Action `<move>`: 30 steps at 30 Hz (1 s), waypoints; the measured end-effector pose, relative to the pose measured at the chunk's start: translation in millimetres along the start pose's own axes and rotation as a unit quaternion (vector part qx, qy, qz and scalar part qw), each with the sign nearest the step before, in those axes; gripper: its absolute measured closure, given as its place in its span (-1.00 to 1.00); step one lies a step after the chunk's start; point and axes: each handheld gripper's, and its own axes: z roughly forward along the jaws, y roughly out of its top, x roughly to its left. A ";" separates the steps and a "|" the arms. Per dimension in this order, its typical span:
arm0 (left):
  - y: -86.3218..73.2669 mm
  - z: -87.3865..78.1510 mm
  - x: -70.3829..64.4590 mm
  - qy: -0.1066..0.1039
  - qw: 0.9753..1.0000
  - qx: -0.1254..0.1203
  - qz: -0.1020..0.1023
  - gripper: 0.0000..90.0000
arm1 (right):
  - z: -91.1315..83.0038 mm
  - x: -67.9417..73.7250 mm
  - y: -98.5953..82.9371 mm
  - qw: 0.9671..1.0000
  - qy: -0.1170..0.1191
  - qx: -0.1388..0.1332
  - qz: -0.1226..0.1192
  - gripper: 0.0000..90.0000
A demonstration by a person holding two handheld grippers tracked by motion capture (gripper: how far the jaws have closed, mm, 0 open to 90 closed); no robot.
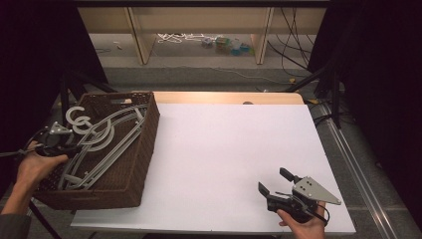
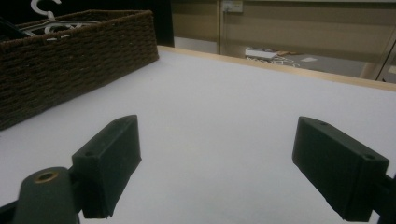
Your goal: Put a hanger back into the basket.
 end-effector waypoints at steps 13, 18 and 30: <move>2.8 -3.8 3.0 -0.006 1.000 0.009 -0.013 0.44 | 0.2 -0.9 0.2 1.000 0.003 0.000 0.001 -0.64; 8.1 -12.8 -2.2 0.014 0.999 -0.016 -0.026 0.15 | -0.3 -1.0 0.5 1.000 -0.001 0.002 0.000 -0.64; 21.5 -38.9 -38.8 -0.011 0.988 -0.134 -0.071 -0.25 | -1.0 -1.7 1.1 1.000 -0.001 -0.001 -0.003 -0.64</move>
